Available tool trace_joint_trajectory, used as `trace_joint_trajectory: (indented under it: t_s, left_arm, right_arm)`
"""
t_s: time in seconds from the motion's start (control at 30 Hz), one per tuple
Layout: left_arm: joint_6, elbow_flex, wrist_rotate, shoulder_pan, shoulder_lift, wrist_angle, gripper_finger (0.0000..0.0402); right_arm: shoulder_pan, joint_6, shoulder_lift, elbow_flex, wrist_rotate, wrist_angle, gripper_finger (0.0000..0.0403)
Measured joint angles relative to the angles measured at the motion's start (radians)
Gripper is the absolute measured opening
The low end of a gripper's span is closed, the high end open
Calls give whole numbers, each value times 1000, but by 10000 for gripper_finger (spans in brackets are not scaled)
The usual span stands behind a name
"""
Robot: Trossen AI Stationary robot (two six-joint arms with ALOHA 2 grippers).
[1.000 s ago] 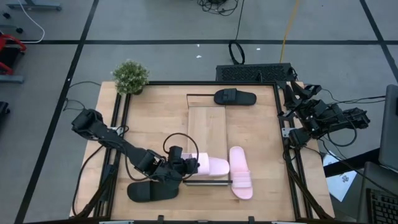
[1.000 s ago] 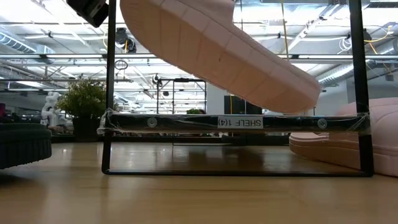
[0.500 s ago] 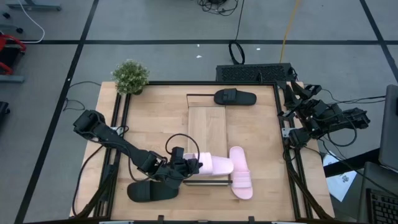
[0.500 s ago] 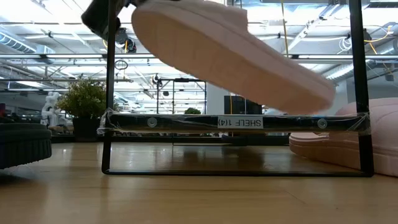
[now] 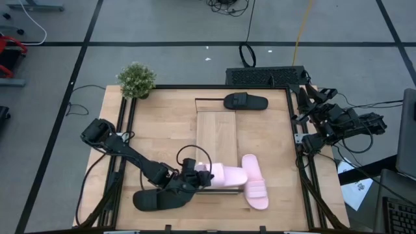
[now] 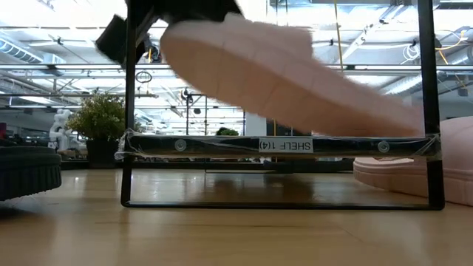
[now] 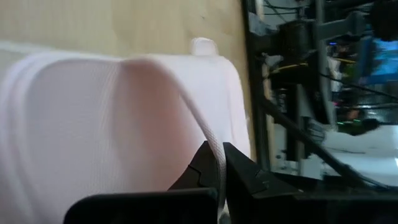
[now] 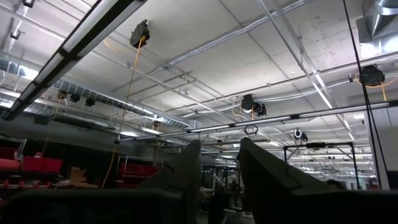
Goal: Pick and place slides into the shelf
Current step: Put the top pink slipper on the shelf
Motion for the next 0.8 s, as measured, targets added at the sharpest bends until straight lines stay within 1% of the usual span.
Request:
trace_joint_trajectory:
  t_s: [0.13,0.33,0.5,0.67,0.8]
  left_arm:
    - [-12,0,14,-10,0,-8,0]
    - [-42,0,37,-14,0,-69,0]
    - [-42,0,37,-24,0,-74,0]
    - [-39,0,83,-23,0,-103,0]
    - [-34,0,90,-22,0,-125,0]
  right_arm:
    - [0,0,0,0,24,0,100]
    - [0,0,0,0,24,0,100]
    - [0,0,0,0,24,0,100]
    - [0,0,0,0,24,-1,100]
    - [0,0,0,0,24,-1,100]
